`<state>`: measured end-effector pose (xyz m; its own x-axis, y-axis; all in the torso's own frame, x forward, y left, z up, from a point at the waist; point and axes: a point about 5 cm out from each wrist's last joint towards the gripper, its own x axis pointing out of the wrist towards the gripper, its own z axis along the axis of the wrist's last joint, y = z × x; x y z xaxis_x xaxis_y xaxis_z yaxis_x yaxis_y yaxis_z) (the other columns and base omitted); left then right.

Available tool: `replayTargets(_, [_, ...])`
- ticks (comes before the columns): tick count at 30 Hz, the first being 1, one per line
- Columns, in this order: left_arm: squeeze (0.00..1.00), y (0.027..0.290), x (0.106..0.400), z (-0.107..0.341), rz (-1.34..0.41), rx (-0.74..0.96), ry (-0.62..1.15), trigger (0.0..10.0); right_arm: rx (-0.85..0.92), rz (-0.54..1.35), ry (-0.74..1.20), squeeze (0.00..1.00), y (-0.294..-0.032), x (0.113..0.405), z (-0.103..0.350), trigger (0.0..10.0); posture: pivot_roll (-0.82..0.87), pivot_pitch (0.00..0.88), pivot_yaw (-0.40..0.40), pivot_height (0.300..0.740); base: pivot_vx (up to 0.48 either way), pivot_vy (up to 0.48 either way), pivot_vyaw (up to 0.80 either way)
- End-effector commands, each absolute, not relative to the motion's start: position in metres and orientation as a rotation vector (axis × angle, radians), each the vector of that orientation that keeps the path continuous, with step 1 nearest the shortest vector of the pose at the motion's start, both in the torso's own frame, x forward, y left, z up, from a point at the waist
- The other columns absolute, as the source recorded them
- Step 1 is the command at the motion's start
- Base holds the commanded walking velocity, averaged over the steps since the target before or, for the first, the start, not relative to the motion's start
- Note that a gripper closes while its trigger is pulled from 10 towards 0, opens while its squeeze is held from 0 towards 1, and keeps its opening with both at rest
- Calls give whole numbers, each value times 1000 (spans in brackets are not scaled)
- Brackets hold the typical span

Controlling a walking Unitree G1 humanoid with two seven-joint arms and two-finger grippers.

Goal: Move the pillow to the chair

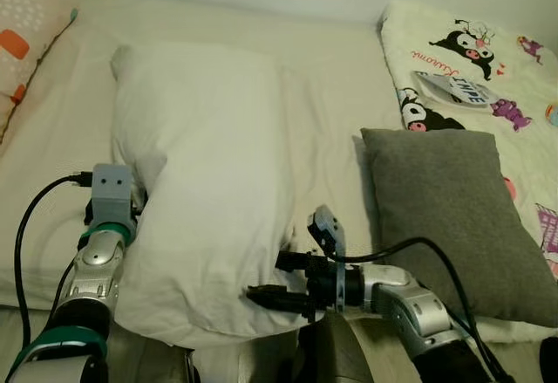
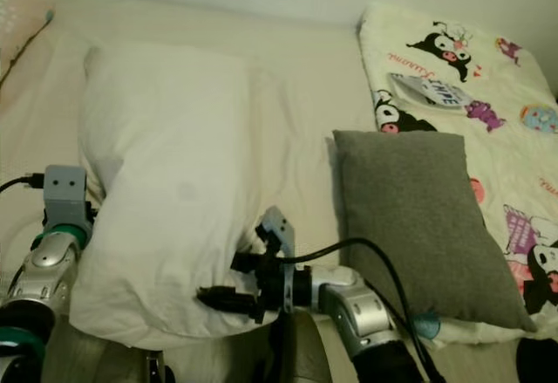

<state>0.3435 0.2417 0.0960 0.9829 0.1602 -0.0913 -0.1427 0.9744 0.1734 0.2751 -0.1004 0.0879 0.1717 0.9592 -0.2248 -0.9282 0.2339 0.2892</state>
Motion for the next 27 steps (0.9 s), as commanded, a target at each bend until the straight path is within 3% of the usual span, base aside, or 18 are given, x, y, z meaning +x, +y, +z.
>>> replayTargets(1, [0,234,345,96,106,157,90,10000,-112,1316,551,0,-126,269,64,10000,29,131,-80,595,0,0,0])
replayTargets(4, [0,234,346,95,104,157,89,10000,-124,1311,573,0,-128,267,64,10000,29,131,-80,595,0,0,0])
replayTargets(7, [0,247,332,87,120,131,86,10000,-359,1161,713,0,-176,276,61,10000,46,120,-65,595,0,0,0])
replayTargets(9, [0,251,327,85,119,99,80,10000,-353,1108,718,0,-186,281,67,10000,48,114,-53,595,0,0,0])
replayTargets(12, [0,268,302,86,110,19,17,10000,-186,974,553,0,-208,299,106,10000,52,100,-31,595,0,0,0])
replayTargets(18, [0,281,284,94,118,-11,-39,10000,-29,861,336,0,-219,315,135,10000,68,95,-2,595,0,0,0])
replayTargets(19, [106,285,281,96,135,-15,-53,10000,43,828,253,0,-220,319,144,10000,74,92,7,595,0,0,0])
replayTargets(21, [106,288,278,98,144,-18,-62,10000,90,806,201,0,-221,322,150,10000,74,92,7,595,0,0,0])
replayTargets(22, [1000,289,277,100,139,-52,-74,10000,151,749,152,0,-220,326,151,10000,74,89,13,595,0,0,0])
replayTargets(26, [1000,287,275,101,109,-117,-85,10000,234,628,134,0,-215,332,141,10000,72,87,18,595,0,0,0])
replayTargets(27, [1000,282,281,94,87,-197,-67,10000,287,484,190,0,-205,336,115,10000,70,96,12,595,0,0,0])
